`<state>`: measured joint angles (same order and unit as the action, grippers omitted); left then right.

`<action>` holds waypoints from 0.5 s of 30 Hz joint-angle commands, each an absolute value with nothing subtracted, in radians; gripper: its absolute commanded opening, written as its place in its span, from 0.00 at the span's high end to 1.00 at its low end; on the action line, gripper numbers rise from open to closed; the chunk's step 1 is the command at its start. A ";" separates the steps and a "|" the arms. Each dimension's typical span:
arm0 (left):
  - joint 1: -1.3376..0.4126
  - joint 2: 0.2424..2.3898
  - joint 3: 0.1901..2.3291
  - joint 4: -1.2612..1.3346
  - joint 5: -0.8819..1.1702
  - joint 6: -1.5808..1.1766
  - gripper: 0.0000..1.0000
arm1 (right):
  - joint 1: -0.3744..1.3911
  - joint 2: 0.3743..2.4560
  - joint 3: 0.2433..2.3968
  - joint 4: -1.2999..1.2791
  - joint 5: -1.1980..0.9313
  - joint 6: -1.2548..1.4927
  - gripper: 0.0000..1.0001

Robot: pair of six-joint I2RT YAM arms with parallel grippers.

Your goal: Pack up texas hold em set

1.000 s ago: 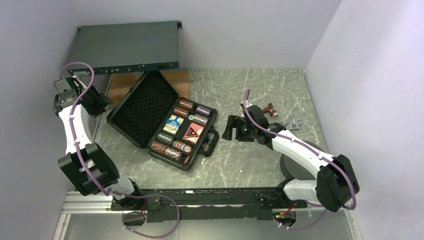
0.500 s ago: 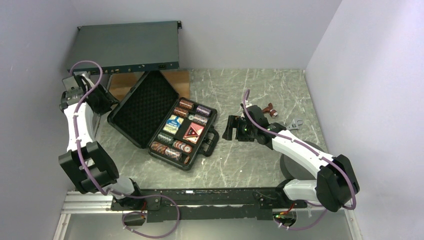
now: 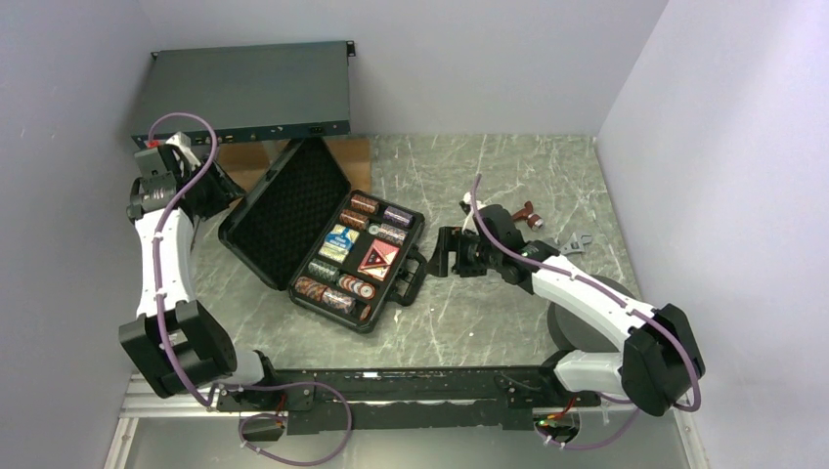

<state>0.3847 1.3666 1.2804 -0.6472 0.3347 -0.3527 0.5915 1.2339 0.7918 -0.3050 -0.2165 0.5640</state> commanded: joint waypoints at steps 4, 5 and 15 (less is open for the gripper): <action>0.361 1.291 1.233 -0.666 0.373 -0.335 0.42 | 0.719 1.304 0.949 -0.154 -0.343 0.570 0.31; 0.359 1.284 1.227 -0.666 0.376 -0.334 0.42 | 0.724 1.322 0.965 -0.138 -0.355 0.582 0.36; 0.330 1.173 1.147 -0.661 0.392 -0.327 0.41 | 0.732 1.538 1.041 0.047 -0.475 0.747 0.79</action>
